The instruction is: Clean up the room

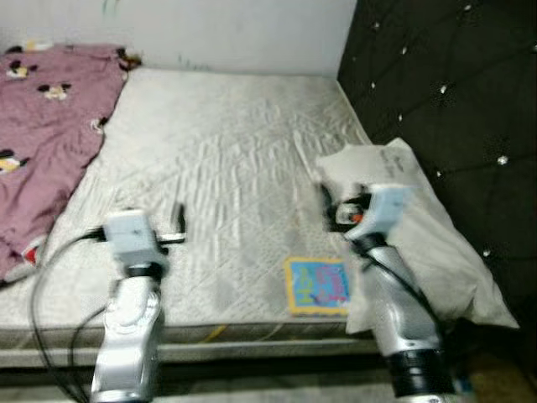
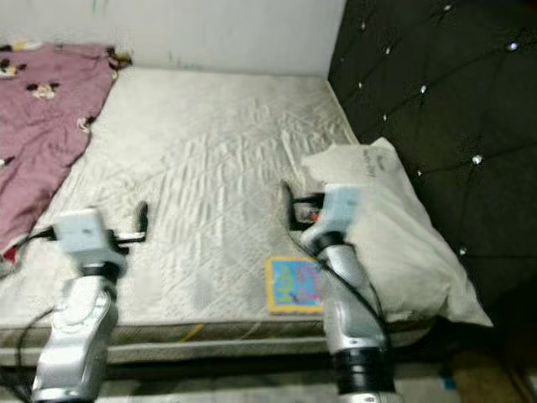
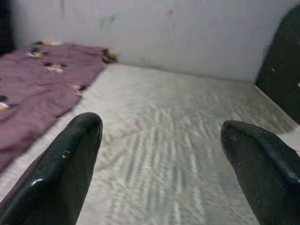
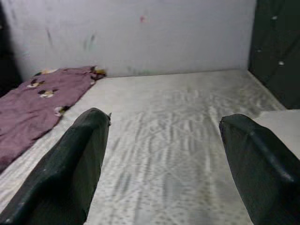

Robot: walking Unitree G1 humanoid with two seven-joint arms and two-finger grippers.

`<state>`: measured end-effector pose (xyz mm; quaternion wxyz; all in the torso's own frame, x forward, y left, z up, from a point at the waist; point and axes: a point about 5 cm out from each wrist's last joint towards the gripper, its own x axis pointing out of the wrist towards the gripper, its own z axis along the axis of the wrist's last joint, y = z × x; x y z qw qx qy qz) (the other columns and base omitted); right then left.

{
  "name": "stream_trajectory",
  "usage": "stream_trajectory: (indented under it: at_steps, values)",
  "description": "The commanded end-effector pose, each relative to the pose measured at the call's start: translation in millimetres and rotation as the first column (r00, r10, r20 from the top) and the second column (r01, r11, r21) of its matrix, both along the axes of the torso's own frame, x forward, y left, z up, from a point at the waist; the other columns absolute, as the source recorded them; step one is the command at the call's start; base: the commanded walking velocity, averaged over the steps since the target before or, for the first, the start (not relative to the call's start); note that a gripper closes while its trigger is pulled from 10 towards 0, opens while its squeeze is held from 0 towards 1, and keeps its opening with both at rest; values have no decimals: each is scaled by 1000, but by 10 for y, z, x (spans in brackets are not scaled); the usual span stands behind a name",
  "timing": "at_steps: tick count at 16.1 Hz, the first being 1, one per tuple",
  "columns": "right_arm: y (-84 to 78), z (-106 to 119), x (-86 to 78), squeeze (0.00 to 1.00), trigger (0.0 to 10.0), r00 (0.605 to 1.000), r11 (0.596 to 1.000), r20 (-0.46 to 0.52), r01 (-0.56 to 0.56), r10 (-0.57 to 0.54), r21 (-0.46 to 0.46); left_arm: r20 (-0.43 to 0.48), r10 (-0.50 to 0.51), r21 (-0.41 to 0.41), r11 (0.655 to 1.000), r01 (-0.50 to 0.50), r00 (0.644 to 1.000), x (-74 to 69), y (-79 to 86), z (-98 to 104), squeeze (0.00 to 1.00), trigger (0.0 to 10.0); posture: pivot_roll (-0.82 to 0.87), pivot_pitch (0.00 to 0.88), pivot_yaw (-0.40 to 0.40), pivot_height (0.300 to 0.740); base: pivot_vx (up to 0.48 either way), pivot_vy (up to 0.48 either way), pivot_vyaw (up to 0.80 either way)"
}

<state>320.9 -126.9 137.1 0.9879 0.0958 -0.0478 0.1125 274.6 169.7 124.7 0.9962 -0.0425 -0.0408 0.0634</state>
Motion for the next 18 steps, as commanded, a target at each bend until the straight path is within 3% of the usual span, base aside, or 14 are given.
stream_trajectory:
  at_steps: [1, 10, 15, 18]
  values:
    - [-102, 17, 0, 0, 10000, 1000, 1000, 4, 28, -28, -7, -7, -25, -13, 1000, 25, 1000, 8, -80, -8, 0, 10000, -43, 72, -32, 740, 0, 480, 0]
    - [-91, 5, 14, 0, 10000, 1000, 1000, -5, 18, -18, -23, -1, -59, -37, 998, 59, 998, 18, -118, 1, 0, 10000, -47, 67, -35, 740, 0, 465, 0]
    - [-89, 20, 28, 0, 10000, 1000, 999, 3, 17, -17, -37, 52, -150, -65, 986, 154, 987, 20, -199, 75, 0, 10000, -52, 53, -33, 740, 0, 0, -387]
    - [-66, 1, 20, 0, 10000, 1000, 999, -1, 11, -11, -42, 57, -156, -73, 984, 160, 986, 19, -196, 78, 0, 10000, -50, 44, -33, 740, 300, 0, 0]
